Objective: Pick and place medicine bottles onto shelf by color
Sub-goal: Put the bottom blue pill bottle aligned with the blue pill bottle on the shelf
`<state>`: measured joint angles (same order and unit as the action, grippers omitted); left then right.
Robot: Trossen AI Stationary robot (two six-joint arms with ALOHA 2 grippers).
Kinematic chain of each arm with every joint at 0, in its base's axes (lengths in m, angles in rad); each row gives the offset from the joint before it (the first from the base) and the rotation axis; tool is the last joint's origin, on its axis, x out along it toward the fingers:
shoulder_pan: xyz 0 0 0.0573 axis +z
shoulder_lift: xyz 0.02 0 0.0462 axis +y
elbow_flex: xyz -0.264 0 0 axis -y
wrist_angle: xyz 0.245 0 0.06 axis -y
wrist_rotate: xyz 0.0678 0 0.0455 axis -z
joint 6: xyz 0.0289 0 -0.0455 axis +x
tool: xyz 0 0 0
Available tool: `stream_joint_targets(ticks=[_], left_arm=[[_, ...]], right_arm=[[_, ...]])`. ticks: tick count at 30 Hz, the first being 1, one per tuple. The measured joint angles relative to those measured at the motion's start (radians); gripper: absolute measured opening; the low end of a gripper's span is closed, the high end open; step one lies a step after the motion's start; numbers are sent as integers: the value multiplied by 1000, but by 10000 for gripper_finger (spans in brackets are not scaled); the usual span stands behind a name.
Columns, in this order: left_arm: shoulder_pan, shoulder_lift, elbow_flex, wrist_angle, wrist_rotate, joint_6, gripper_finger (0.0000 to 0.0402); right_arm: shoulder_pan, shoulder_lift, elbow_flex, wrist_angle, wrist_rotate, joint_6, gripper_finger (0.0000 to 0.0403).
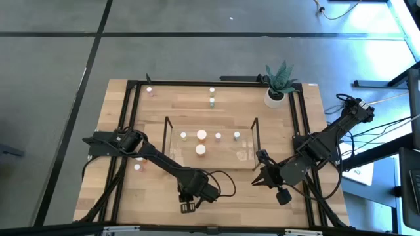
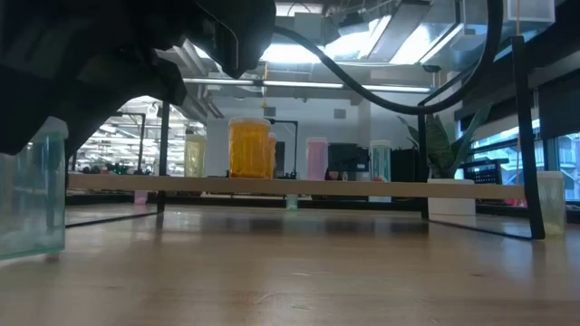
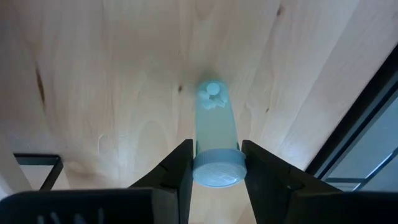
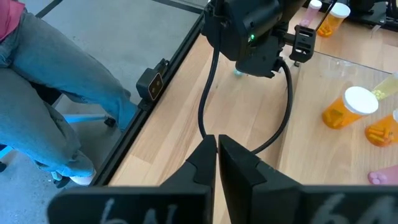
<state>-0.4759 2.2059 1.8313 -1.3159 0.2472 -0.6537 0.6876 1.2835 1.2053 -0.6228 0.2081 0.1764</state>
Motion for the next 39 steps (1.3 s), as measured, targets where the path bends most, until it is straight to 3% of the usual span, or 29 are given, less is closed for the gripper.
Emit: stream_joint_targets(ticks=[21,34,39], left_arm=[[0,-1,8,-5,0,-20,200],[-40,-4,273,-258,-227,-53,202],[-85,-10,329,-255,-238,-71,202]], right_arm=[[0,0,0,0,0,1,22],[0,0,0,0,0,0,22],[0,0,0,1,0,0,22]])
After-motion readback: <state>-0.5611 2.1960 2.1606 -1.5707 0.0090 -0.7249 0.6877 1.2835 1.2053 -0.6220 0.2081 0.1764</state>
